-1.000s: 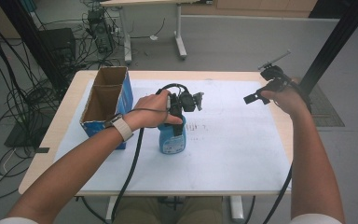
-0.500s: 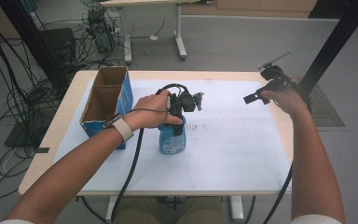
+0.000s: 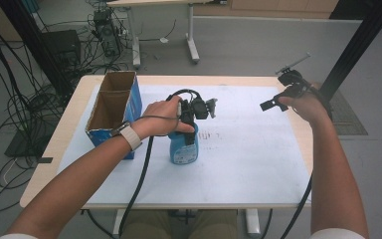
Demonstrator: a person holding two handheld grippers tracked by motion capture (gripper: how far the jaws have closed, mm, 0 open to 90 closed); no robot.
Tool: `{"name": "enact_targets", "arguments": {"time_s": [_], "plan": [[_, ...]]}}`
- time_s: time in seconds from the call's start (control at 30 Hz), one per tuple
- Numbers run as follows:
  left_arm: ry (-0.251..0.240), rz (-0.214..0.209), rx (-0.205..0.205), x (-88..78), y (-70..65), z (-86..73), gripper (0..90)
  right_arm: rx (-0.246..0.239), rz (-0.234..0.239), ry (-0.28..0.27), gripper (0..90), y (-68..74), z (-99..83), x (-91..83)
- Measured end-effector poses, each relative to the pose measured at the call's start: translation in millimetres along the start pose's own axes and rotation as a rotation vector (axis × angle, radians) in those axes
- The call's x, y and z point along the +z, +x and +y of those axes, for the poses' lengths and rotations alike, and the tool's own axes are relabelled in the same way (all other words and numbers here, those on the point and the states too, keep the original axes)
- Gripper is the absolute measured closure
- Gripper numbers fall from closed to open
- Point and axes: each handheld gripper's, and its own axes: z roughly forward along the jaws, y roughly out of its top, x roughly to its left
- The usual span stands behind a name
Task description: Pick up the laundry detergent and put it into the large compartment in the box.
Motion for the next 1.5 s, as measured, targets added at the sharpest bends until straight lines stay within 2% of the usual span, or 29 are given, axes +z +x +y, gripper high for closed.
{"name": "enact_targets", "arguments": {"time_s": [0.2,0.43,1.03,1.5], "plan": [[0.002,-0.001,-0.005,0.0,0.4,0.4,38.2,0.001,0.0,-0.003,9.6,-0.8,-0.6,-0.6],[0.005,-0.002,0.009,-0.3,0.7,0.9,38.3,0.0,-0.001,-0.001,9.6,-0.7,-0.4,-0.3],[-0.013,-0.003,0.015,0.4,0.7,-2.9,38.4,0.004,-0.002,0.002,9.6,-0.5,-0.5,0.1],[-0.012,-0.003,0.009,0.5,0.8,-2.8,38.3,0.002,-0.002,0.003,9.7,0.0,-0.2,0.1]]}}
